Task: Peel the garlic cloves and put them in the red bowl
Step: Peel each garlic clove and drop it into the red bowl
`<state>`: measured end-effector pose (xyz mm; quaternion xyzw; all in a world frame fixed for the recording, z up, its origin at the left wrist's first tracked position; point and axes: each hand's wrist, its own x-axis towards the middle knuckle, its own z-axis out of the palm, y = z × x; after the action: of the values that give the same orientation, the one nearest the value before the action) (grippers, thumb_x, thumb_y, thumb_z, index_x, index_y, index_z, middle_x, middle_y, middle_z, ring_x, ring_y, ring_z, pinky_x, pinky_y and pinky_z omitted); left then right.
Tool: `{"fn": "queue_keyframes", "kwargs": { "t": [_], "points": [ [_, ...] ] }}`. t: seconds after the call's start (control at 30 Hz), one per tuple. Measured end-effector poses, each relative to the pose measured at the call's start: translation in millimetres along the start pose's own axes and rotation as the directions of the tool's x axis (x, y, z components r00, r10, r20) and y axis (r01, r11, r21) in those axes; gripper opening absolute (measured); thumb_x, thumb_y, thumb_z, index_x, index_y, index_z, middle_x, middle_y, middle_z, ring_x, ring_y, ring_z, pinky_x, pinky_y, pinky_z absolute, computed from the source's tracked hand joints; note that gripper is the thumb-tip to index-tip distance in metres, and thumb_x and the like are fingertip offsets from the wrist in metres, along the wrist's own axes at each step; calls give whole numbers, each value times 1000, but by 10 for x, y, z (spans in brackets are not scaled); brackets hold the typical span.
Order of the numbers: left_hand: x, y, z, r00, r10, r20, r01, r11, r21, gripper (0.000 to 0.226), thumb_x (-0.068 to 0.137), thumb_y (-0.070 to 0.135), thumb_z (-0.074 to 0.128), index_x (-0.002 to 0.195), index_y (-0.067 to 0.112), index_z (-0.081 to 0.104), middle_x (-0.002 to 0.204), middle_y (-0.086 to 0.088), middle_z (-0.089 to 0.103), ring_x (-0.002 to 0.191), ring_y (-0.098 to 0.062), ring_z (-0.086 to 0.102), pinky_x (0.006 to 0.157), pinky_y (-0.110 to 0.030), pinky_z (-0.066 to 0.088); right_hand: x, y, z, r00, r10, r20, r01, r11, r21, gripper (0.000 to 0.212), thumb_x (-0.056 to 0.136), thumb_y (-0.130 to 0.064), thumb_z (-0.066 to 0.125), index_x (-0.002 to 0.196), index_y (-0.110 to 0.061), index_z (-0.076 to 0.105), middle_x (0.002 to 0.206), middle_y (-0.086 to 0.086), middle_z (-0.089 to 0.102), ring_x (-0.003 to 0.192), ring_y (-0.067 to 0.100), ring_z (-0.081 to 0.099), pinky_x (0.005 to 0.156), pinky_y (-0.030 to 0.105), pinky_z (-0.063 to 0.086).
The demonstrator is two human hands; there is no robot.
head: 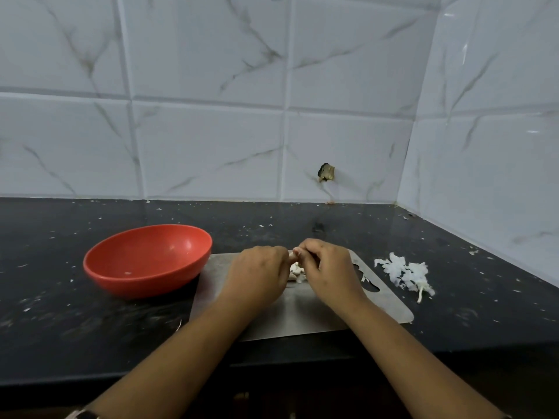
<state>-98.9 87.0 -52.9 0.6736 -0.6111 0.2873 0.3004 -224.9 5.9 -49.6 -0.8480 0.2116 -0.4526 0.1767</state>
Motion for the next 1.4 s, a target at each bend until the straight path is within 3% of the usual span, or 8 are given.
{"fn": "queue_keyframes", "kwargs": {
  "t": [0.13, 0.23, 0.33, 0.47, 0.67, 0.93, 1.2, 1.4],
  "points": [
    [36, -25, -44, 978, -153, 141, 177, 968, -177, 35, 98, 36, 49, 71, 15, 58, 69, -1, 67, 68, -22, 59, 62, -37, 43, 19, 50, -54, 991, 129, -45, -126, 990, 70, 14, 89, -15, 68, 76, -12, 71, 61, -6, 64, 58, 9, 59, 55, 19, 45],
    [43, -22, -68, 966, -161, 203, 210, 945, -251, 22, 98, 25, 48, 88, 17, 66, 80, 6, 71, 77, -15, 63, 68, -33, 46, 32, 137, -86, 974, 221, -57, -218, 974, 57, 14, 82, -20, 77, 72, -12, 71, 57, -6, 63, 54, 8, 60, 56, 24, 51],
    [41, -40, -47, 960, -141, 243, 201, 950, -241, 19, 98, 19, 46, 99, 24, 64, 86, 10, 70, 80, -13, 62, 67, -32, 47, 9, 160, -76, 969, 246, -5, -246, 969, -15, 28, 90, -31, 68, 72, -10, 70, 59, 0, 66, 57, 14, 63, 60, 34, 55],
    [35, -36, -57, 951, -136, 277, 202, 953, -225, 19, 94, 15, 42, 89, 26, 57, 84, 5, 67, 80, -19, 60, 70, -39, 47, 0, 138, -82, 968, 249, -30, -249, 968, -31, 18, 86, -31, 72, 73, -18, 68, 52, -6, 55, 51, 11, 54, 58, 36, 54],
    [15, -32, -76, 953, -115, 280, 171, 968, -185, 17, 94, 17, 41, 82, 25, 49, 84, 1, 62, 80, -24, 57, 66, -39, 43, 8, -16, -120, 971, 240, -10, -231, 943, 240, 9, 80, -24, 78, 85, -21, 70, 74, -5, 67, 55, 3, 55, 59, 24, 50],
    [17, -47, -69, 963, -57, 264, 131, 954, -271, 18, 91, 13, 44, 77, 23, 47, 70, 8, 49, 69, -17, 48, 61, -36, 37, 17, 20, -128, 971, 232, 52, -238, 940, 244, 10, 84, -22, 74, 80, -17, 67, 66, -10, 64, 57, 15, 57, 58, 25, 47],
    [18, -75, -81, 955, -27, 295, 119, 947, -298, 18, 94, 12, 44, 80, 21, 51, 78, 4, 58, 74, -17, 53, 65, -37, 43, 17, 43, -144, 975, 207, 81, -221, 939, 265, 12, 84, -24, 74, 80, -18, 65, 62, -16, 60, 56, 10, 51, 54, 21, 43],
    [12, -87, -113, 953, -9, 303, 119, 930, -348, 19, 94, 12, 44, 79, 22, 50, 76, 3, 57, 73, -15, 52, 67, -35, 43, 11, 59, -158, 979, 163, 124, -193, 934, 299, 12, 87, -22, 70, 81, -13, 64, 62, -8, 55, 59, 17, 47, 56, 30, 40]
  ]
}}
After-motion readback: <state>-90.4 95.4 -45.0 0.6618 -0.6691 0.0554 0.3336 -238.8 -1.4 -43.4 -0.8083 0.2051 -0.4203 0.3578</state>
